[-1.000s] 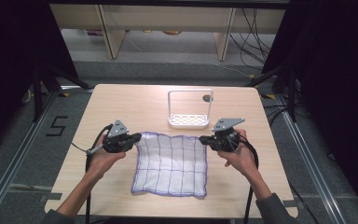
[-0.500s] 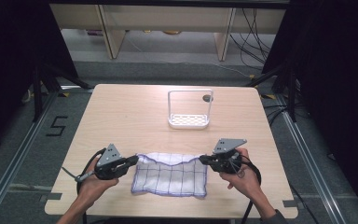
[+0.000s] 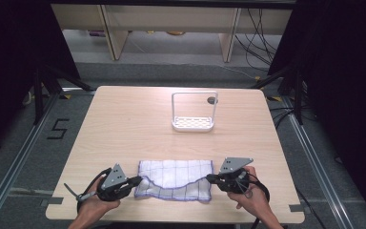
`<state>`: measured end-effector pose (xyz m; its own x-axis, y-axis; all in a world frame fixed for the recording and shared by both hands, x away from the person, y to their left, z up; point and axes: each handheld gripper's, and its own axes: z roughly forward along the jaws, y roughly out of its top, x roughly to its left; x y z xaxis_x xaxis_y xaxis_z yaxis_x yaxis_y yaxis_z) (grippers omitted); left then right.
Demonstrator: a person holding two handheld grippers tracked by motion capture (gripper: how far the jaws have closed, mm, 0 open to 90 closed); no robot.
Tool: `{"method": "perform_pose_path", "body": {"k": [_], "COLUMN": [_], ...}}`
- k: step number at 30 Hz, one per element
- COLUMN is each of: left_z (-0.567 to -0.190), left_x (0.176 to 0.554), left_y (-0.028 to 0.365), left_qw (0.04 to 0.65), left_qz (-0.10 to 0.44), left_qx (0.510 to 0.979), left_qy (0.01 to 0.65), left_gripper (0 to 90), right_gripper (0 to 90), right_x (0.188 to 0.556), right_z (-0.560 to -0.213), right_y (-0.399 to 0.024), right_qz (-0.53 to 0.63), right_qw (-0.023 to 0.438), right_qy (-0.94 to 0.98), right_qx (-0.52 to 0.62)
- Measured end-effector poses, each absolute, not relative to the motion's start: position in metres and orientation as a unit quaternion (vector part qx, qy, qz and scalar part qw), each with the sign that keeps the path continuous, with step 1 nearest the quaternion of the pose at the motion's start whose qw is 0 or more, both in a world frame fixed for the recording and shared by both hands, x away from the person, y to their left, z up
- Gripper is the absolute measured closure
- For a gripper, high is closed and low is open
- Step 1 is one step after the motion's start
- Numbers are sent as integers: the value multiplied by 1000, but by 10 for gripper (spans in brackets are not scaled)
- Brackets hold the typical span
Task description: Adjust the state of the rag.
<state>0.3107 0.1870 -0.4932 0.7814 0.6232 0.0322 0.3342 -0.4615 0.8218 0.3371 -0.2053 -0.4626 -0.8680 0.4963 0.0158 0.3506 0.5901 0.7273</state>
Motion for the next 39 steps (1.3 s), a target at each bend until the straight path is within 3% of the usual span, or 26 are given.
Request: {"method": "perform_pose_path", "body": {"k": [12,17,21,23,25,29,35,39], "left_z": [-504,-511,-511,-505,-500,-483,-476,-478], "left_x": [291,288,285,284,285,305,341,366], "left_y": [191,196,200,204,206,206,198,196], "left_qw": [418,410,402,428,437,458,455,452], "left_qz": [153,141,133,118,121,144,145,133], "left_qx": [851,857,862,845,839,814,806,803], "left_qy": [279,280,278,298,302,327,351,365], "left_gripper": [876,865,775,678,671,570,472,460], "right_gripper": [860,807,744,686,665,590,566,565], "right_x": [319,311,307,307,308,324,359,373], "right_z": [-479,-486,-486,-476,-471,-454,-461,-468], "right_y": [-203,-206,-209,-216,-219,-223,-212,-212], "right_qz": [364,349,350,380,388,394,369,360], "right_qw": [77,62,54,59,63,106,119,118], "right_qy": [900,910,908,893,888,865,862,858], "right_qx": [226,216,223,233,241,291,326,347]}}
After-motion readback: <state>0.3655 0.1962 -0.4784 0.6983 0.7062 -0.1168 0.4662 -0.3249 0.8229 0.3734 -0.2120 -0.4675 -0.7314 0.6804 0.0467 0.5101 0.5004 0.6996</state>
